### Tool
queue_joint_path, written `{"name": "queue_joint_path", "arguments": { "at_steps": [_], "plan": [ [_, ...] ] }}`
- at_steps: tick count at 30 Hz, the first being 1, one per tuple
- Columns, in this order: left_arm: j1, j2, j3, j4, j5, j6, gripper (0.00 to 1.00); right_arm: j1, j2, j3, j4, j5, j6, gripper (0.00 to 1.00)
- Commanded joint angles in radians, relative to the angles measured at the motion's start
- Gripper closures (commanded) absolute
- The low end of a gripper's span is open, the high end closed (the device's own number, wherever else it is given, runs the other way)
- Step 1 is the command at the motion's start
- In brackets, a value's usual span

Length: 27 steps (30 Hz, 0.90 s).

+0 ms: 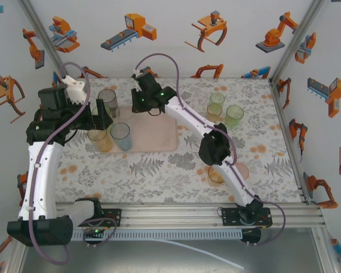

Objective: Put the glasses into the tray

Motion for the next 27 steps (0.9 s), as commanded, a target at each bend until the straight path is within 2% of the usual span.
{"name": "queue_joint_path", "arguments": {
  "at_steps": [1, 11, 17, 27],
  "plan": [
    [0.007, 0.001, 0.020, 0.016, 0.028, -0.014, 0.06, -0.002, 0.006, 0.041, 0.029, -0.030, 0.025, 0.70],
    [0.013, 0.001, 0.020, 0.016, 0.032, -0.015, 0.05, -0.002, -0.001, 0.047, 0.039, -0.034, 0.032, 0.69],
    [0.013, 0.011, 0.025, 0.016, 0.062, -0.028, 0.05, -0.003, -0.007, 0.086, 0.045, -0.038, 0.027, 0.65],
    [0.016, 0.007, 0.034, -0.008, 0.035, 0.007, 0.06, -0.008, -0.056, 0.105, 0.037, -0.026, 0.012, 0.62]
  ]
}}
